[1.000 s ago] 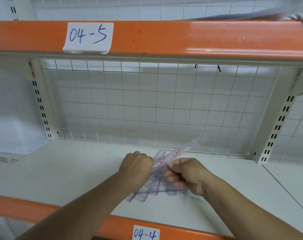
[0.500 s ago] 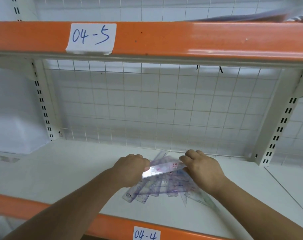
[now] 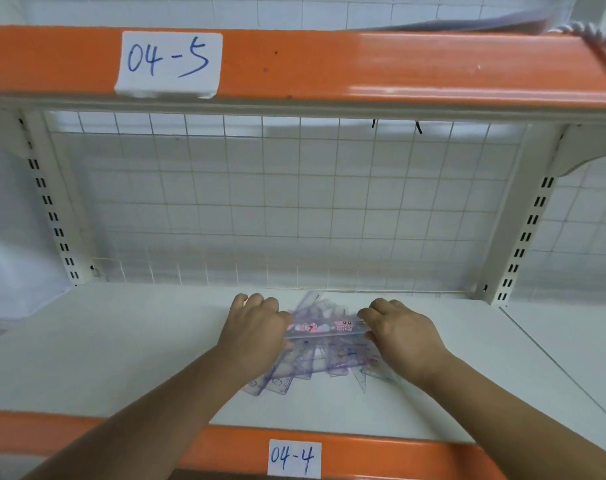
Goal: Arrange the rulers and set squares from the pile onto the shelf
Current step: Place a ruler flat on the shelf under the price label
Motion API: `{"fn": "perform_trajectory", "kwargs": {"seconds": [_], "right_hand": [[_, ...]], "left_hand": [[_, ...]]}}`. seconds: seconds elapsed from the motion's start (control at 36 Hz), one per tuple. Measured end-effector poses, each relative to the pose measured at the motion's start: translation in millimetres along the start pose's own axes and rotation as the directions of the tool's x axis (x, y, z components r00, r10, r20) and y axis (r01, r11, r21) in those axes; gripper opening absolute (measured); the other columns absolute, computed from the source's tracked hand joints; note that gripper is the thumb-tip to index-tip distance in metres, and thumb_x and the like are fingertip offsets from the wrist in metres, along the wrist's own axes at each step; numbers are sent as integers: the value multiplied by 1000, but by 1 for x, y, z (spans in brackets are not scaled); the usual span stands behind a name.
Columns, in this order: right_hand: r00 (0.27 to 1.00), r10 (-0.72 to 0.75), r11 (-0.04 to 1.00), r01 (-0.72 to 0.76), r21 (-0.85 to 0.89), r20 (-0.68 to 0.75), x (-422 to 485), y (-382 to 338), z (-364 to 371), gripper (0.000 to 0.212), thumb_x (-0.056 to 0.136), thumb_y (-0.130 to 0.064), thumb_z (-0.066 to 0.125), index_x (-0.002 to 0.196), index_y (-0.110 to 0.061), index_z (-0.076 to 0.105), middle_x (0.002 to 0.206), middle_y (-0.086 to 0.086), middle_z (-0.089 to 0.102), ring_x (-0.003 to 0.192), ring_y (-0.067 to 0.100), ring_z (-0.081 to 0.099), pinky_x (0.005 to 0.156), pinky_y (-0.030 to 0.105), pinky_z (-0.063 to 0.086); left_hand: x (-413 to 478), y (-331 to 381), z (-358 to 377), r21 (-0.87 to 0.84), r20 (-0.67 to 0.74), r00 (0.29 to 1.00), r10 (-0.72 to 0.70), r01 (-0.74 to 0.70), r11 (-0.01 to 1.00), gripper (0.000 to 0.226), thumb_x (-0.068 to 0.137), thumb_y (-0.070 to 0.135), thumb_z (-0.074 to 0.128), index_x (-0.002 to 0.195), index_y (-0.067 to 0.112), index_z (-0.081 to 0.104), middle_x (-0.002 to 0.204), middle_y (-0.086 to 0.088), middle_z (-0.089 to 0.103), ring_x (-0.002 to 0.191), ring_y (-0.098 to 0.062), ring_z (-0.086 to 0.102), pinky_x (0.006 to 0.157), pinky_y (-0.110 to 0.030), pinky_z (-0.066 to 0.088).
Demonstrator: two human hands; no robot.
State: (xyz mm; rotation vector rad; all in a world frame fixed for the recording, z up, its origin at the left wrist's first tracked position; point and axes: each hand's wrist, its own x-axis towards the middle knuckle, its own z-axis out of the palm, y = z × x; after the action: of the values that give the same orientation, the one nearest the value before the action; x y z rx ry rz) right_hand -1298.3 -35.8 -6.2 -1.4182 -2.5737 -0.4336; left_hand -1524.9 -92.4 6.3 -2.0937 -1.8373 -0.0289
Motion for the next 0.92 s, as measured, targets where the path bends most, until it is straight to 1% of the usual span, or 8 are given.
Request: {"fn": "perform_trajectory", "kwargs": {"seconds": [0.08, 0.11, 0.22, 0.28, 0.42, 0.56, 0.75, 0.92], "right_hand": [[999, 30, 1000, -30, -7, 23, -12, 3, 2, 31, 64, -15, 80, 92, -17, 67, 83, 0, 61, 73, 23, 60, 45, 29, 44], [998, 50, 999, -49, -18, 23, -17, 5, 3, 31, 61, -13, 82, 89, -16, 68, 78, 0, 61, 68, 23, 59, 42, 29, 43], [993, 119, 992, -118, -33, 16, -39, 14, 0, 28, 91, -17, 53, 119, -17, 54, 112, 1, 54, 102, 24, 53, 65, 31, 45], [987, 161, 986, -159, -49, 25, -52, 21, -4, 29, 98, -24, 42, 126, -18, 48, 120, 0, 49, 110, 22, 48, 70, 29, 43], [967, 253, 965, -249, -86, 36, -89, 51, -12, 29, 99, -23, 40, 127, -18, 48, 119, 0, 49, 109, 21, 49, 69, 29, 44], [949, 314, 942, -307, -135, 34, -129, 96, -16, 30, 96, -18, 44, 126, -18, 49, 117, 0, 50, 108, 20, 49, 63, 27, 38], [922, 386, 910, -372, -184, 42, -207, 176, -30, 27, 97, -18, 43, 123, -19, 49, 117, -1, 49, 108, 20, 49, 62, 27, 37], [906, 420, 891, -400, -213, 55, -278, 254, -44, 26, 98, -18, 42, 124, -19, 48, 117, -1, 49, 107, 19, 49, 62, 28, 37]], "left_hand": [[3, 5, 6, -4, -18, 1000, 2, -2, 1000, 30, 95, 41, 49, 121, 27, 56, 117, 2, 54, 113, -21, 46, 98, -32, 28], [3, 10, 7, -27, -8, 1000, 5, -5, 1000, 29, 95, 40, 49, 121, 28, 55, 116, 2, 54, 113, -21, 46, 96, -31, 30], [6, 31, 10, -91, 28, 999, 28, -25, 996, 28, 91, 32, 51, 118, 27, 57, 117, 2, 56, 111, -21, 50, 90, -29, 34], [7, 42, 9, -121, 36, 999, 31, -26, 992, 27, 90, 29, 54, 115, 24, 58, 120, 1, 57, 113, -23, 51, 90, -30, 37], [11, 73, 2, -168, 37, 999, 30, -23, 985, 32, 92, 34, 53, 121, 22, 59, 130, 0, 58, 123, -21, 50, 98, -31, 41], [14, 124, -24, -132, 42, 995, 92, -86, 988, 26, 91, 35, 55, 111, 20, 57, 118, -1, 62, 114, -23, 56, 86, -30, 42], [20, 226, -52, -161, 73, 993, 90, -78, 984, 30, 91, 38, 55, 111, 16, 54, 117, -4, 60, 114, -25, 54, 84, -33, 41], [22, 322, -74, -222, 110, 991, 72, -46, 974, 36, 92, 41, 52, 121, 19, 51, 123, -3, 57, 119, -26, 49, 93, -34, 40]]}}
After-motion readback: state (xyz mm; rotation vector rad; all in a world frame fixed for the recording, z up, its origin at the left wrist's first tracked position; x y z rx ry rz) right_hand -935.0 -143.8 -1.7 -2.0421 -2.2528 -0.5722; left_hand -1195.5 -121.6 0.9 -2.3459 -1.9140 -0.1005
